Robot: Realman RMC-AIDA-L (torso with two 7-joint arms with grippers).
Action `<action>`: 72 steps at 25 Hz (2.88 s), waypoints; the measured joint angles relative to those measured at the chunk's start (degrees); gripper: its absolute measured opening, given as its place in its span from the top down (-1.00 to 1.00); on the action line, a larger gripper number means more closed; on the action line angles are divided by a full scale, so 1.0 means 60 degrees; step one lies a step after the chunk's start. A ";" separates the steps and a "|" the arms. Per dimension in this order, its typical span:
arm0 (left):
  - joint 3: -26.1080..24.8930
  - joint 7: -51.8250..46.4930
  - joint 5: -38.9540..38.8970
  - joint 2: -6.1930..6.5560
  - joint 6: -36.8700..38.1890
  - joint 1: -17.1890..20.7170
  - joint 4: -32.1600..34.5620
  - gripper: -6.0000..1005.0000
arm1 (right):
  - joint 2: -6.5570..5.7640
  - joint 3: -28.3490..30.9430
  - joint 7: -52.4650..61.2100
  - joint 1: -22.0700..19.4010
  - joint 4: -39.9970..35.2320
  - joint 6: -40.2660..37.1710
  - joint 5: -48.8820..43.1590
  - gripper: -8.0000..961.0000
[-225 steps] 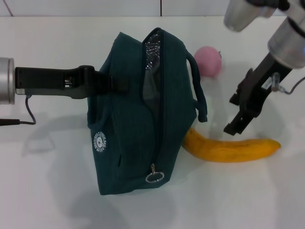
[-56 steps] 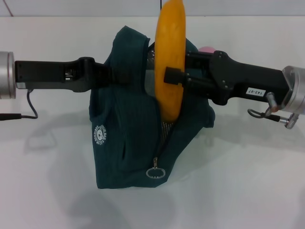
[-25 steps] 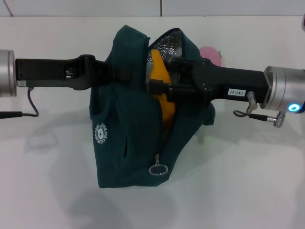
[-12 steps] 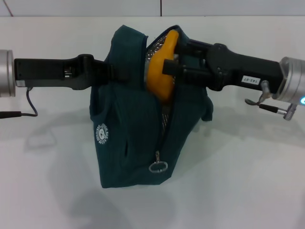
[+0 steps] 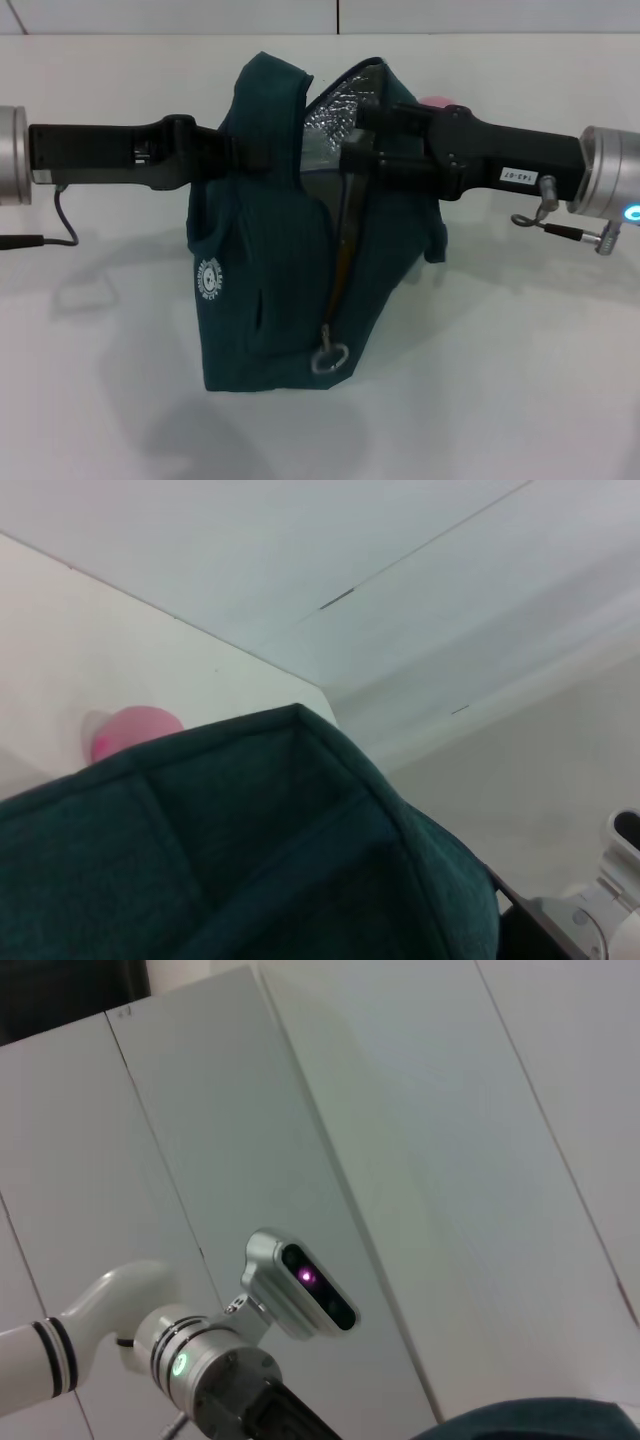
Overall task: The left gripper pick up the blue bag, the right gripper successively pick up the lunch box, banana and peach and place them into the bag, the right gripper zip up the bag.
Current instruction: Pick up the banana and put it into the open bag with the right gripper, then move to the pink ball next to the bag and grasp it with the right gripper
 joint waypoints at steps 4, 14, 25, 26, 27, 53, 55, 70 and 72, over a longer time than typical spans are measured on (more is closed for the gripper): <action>0.0000 -0.0003 0.0000 0.0000 0.0013 0.0015 -0.0001 0.91 | -0.0060 0.0151 0.0004 -0.0170 -0.0165 -0.0065 0.0059 -0.68; 0.0004 0.0009 0.0001 -0.0016 0.0037 0.0078 0.0000 0.91 | -0.0259 0.1786 -0.0115 -0.1302 -0.1306 0.0231 0.0005 -0.72; 0.0037 0.0039 -0.0008 -0.0016 0.0051 0.0108 -0.0001 0.91 | -0.0300 0.1843 -0.0688 -0.1297 -0.1345 0.3254 -0.0573 -0.77; 0.0041 0.0027 -0.0010 -0.0016 0.0050 0.0108 -0.0001 0.91 | -0.0228 0.1838 -0.0817 -0.1301 -0.1347 0.3642 -0.0619 -0.78; 0.0043 0.0016 -0.0014 -0.0016 0.0051 0.0108 0.0000 0.91 | -0.0143 0.1827 -0.0984 -0.1307 -0.1344 0.4013 -0.0695 -0.78; 0.0075 -0.0019 -0.0147 -0.0032 0.0037 -0.0027 -0.0044 0.91 | 0.0206 0.1413 -0.1890 0.1040 0.0918 0.7196 -0.1006 -0.76; 0.0082 -0.0001 -0.0163 -0.0040 0.0031 -0.0106 -0.0201 0.91 | 0.0207 0.1414 -0.1892 0.1082 0.1026 0.7334 -0.1006 -0.76; 0.0176 0.0138 -0.0255 -0.0025 0.0046 -0.0227 -0.0440 0.91 | 0.0198 0.1289 -0.1909 0.1599 0.1462 0.7719 -0.0998 -0.67; 0.0177 0.0134 -0.0255 -0.0024 0.0048 -0.0236 -0.0439 0.91 | 0.0197 0.1285 -0.1914 0.1677 0.1546 0.7789 -0.1000 -0.63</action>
